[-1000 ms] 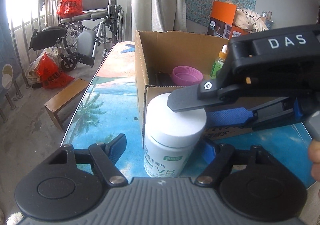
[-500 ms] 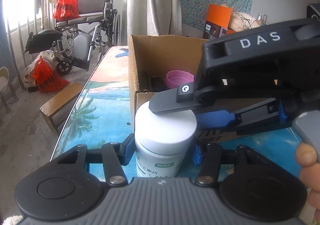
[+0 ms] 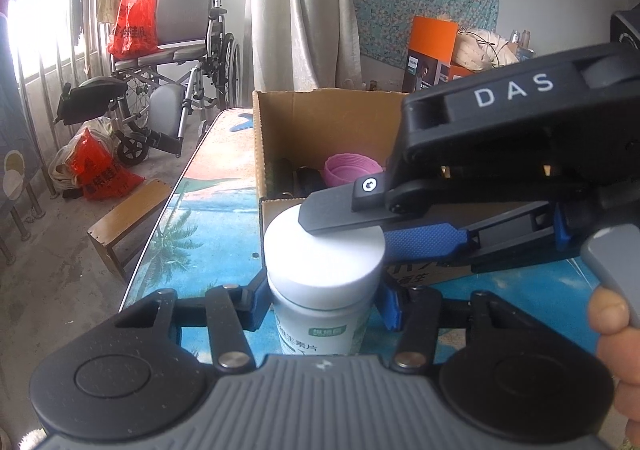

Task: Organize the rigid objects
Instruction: 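Lift the white jar off the table with the right gripper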

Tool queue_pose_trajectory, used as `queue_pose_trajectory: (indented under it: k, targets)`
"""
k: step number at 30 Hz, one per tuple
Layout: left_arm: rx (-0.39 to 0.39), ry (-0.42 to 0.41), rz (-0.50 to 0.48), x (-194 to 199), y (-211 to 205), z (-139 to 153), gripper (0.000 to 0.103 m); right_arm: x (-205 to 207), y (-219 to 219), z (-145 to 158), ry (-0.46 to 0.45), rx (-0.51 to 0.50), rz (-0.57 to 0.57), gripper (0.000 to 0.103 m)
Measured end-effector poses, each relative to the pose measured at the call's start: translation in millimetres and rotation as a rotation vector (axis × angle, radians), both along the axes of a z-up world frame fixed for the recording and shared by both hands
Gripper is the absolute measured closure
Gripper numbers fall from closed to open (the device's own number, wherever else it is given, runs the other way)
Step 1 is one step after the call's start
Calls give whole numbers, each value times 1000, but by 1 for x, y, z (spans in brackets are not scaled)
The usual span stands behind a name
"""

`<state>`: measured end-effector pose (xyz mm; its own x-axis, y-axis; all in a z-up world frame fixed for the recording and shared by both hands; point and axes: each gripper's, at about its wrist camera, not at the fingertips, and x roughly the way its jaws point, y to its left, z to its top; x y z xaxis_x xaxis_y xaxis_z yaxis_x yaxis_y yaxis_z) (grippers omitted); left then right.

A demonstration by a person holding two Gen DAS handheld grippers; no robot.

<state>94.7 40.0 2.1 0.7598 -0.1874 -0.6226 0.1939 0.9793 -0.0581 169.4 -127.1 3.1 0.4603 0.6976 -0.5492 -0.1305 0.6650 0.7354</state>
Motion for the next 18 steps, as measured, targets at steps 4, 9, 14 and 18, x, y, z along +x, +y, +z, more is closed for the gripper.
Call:
queue_pose_trajectory:
  k: [4, 9, 14, 18]
  targets:
    - [23, -54, 3, -15, 0, 22, 49, -14, -3, 20, -46, 30, 16, 61]
    - [46, -143, -13, -25, -8, 63, 49, -29, -12, 61, -159, 76, 23, 61]
    - [32, -213, -81, -12, -27, 103, 49, -30, -34, 107, -272, 72, 3, 60]
    - [-17, -213, -167, 16, -55, 121, 49, -19, -68, 137, -320, 41, -42, 59]
